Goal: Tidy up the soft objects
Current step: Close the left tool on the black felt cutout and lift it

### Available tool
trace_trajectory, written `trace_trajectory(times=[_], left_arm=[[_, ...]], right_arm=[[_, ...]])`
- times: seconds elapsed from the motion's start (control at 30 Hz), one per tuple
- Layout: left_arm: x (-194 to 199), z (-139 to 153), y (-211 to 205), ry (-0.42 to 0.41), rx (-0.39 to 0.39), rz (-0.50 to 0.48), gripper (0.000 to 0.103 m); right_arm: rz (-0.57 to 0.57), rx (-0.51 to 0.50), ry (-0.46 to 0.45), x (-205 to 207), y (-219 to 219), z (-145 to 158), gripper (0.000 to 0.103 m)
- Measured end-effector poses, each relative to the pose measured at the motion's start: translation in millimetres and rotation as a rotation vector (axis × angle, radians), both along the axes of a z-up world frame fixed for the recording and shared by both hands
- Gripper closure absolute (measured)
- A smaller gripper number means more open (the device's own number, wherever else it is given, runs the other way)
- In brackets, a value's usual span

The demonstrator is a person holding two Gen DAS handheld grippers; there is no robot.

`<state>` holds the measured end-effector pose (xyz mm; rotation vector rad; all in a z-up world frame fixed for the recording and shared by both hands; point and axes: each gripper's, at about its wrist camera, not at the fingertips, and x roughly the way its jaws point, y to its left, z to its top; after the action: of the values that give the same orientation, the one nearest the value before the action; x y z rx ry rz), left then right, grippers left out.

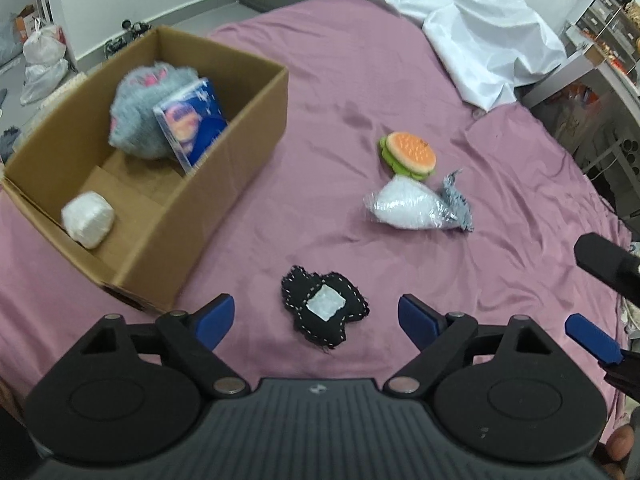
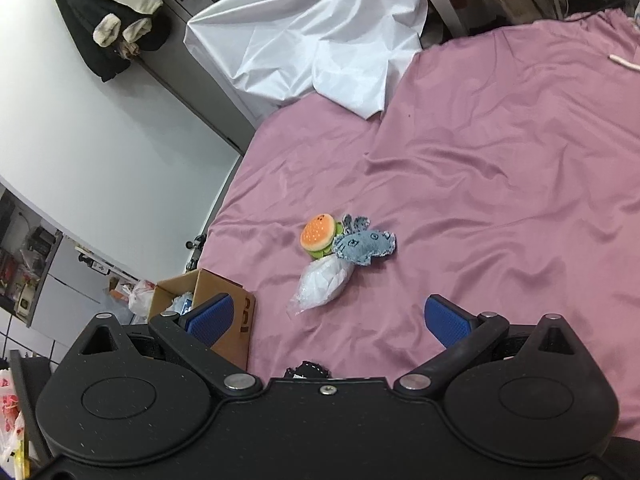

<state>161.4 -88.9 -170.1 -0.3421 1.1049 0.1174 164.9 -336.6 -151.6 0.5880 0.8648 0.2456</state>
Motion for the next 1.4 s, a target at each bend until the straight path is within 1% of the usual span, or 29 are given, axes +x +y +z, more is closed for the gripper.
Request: trace_trajectory(times=[0.1, 0.37, 0.5, 0.6, 0.67, 0.7, 0.73, 0.8, 0.83, 0.87, 0.97, 1.07, 1.27, 1.4], left_arm=[[5.0, -11.3, -3.7, 0.013, 0.000, 0.011, 0.014], [15.9, -44.3, -9.8, 0.063, -0.018, 0.068, 0.015], [19.1, -55.0, -10.4, 0.078, -0.019, 0.094, 0.015], [23.0, -62.1, -10.4, 0.089, -0.030, 0.112, 0.019], [24.4, -67.1, -9.6, 0.095, -0.043, 0.126, 0.025], [25.1, -68.9, -10.1, 0.099, -0.038, 0.130, 0.027], [26.2, -70.1, -10.4, 0.100, -0.033, 0.134, 0.032], [27.3, -70.4, -9.4, 0.098, -0.024, 0.154, 0.046], [27.6, -70.3, -8.2, 0.098, -0.018, 0.167, 0.057], [27.8, -69.8, -6.1, 0.097, -0.020, 0.180, 0.064], [28.8, -66.7, -0.6, 0.086, -0.035, 0.195, 0.078], [30.0, -61.9, 2.8, 0.072, -0.038, 0.200, 0.082], [34.3, -48.8, 4.0, 0.033, -0.039, 0.201, 0.082], [42.4, -41.0, 3.4, 0.007, -0.031, 0.198, 0.082]], right_arm=[[0.012, 0.005, 0.009, 5.4, 1.6, -5.3, 0.000], [-0.013, 0.038, 0.046, 17.4, -6.8, -19.9, 0.000], [-0.026, 0.052, 0.062, 25.0, -10.4, -28.1, 0.000], [-0.037, 0.064, 0.074, 32.5, -13.2, -34.4, 0.000], [-0.049, 0.068, 0.085, 38.9, -15.3, -39.0, 0.001], [-0.055, 0.070, 0.090, 42.4, -16.3, -41.5, 0.001], [-0.059, 0.072, 0.097, 46.0, -17.0, -44.0, 0.001], [-0.069, 0.087, 0.122, 53.1, -19.4, -50.9, 0.001], [-0.071, 0.099, 0.137, 56.5, -20.5, -54.7, 0.001], [-0.073, 0.110, 0.152, 60.3, -21.5, -58.6, 0.002], [-0.080, 0.116, 0.169, 66.7, -22.2, -64.6, 0.003], [-0.080, 0.121, 0.182, 71.3, -22.8, -68.7, 0.005], [-0.096, 0.144, 0.202, 78.6, -28.2, -75.6, 0.007], [-0.114, 0.186, 0.205, 82.7, -34.5, -78.4, 0.008]])
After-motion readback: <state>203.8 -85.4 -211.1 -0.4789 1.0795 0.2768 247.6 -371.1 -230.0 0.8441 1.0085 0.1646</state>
